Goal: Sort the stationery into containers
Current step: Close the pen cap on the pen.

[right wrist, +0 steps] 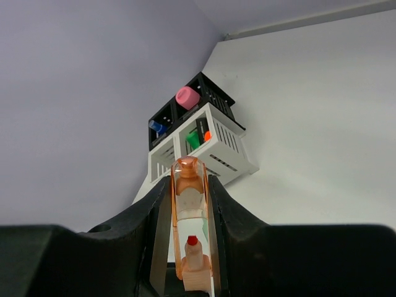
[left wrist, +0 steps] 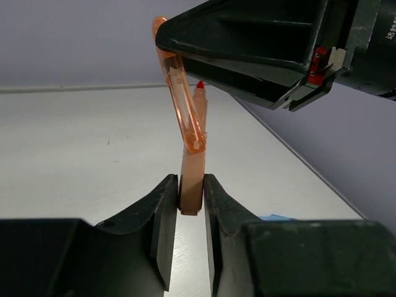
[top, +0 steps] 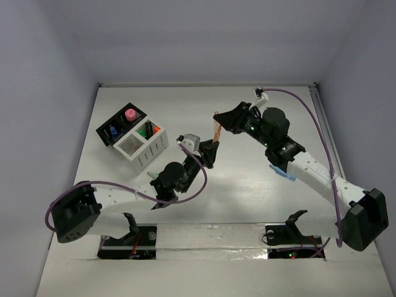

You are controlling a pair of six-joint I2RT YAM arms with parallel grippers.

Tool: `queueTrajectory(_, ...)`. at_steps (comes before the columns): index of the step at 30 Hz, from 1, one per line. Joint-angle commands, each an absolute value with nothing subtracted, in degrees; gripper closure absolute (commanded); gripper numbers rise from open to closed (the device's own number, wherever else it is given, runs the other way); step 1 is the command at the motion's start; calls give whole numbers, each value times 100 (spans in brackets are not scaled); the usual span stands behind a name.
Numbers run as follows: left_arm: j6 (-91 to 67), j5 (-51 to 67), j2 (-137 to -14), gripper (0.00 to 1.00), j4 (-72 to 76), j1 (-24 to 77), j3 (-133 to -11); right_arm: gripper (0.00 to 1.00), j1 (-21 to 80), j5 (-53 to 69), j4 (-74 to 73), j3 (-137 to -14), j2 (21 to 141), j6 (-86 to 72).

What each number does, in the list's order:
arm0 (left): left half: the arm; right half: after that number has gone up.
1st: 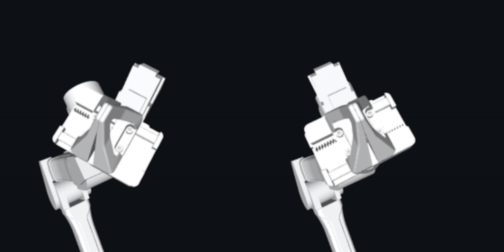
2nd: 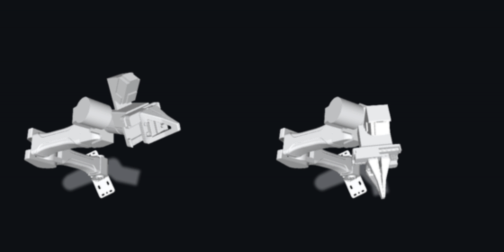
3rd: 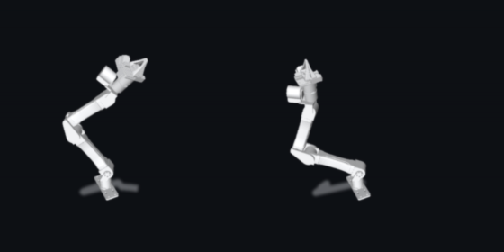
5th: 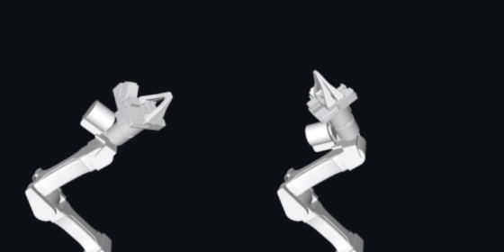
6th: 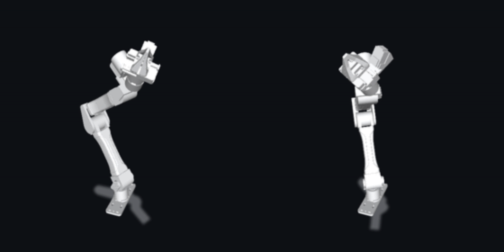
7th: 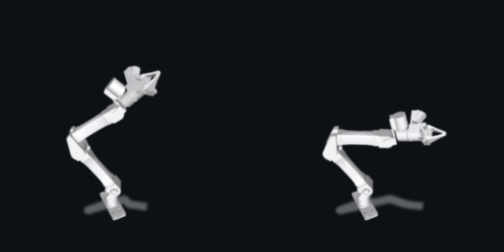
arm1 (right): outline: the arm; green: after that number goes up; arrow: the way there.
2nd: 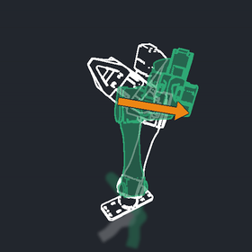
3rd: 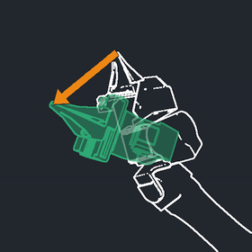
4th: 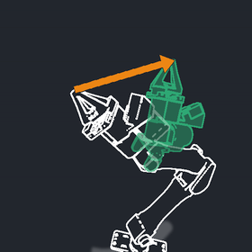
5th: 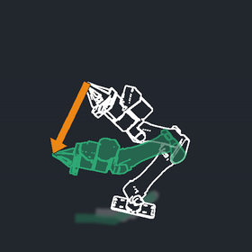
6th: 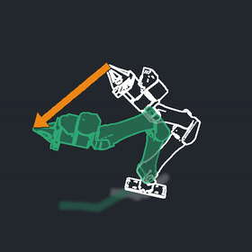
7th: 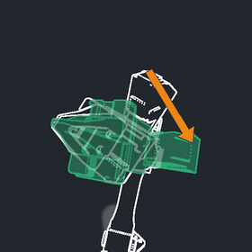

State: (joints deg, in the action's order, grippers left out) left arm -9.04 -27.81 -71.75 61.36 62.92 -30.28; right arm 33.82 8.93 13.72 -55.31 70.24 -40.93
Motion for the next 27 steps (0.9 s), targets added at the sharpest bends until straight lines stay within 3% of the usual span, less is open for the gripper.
queueTrajectory(1, -888, -2760, -7207, 83, 6293, 6311, -3340, 100, 3419, 896, 1670, -5502, 6829, -4096)
queueTrajectory(7, -1010, -2908, -7242, 100, 6205, 6311, -3384, 100, 3419, 844, 1758, -5441, 6768, -4113)
queueTrajectory(27, -1442, -3454, -7242, 100, 6082, 6311, -3542, 100, 4245, -404, 1828, -5045, 6609, -3692)
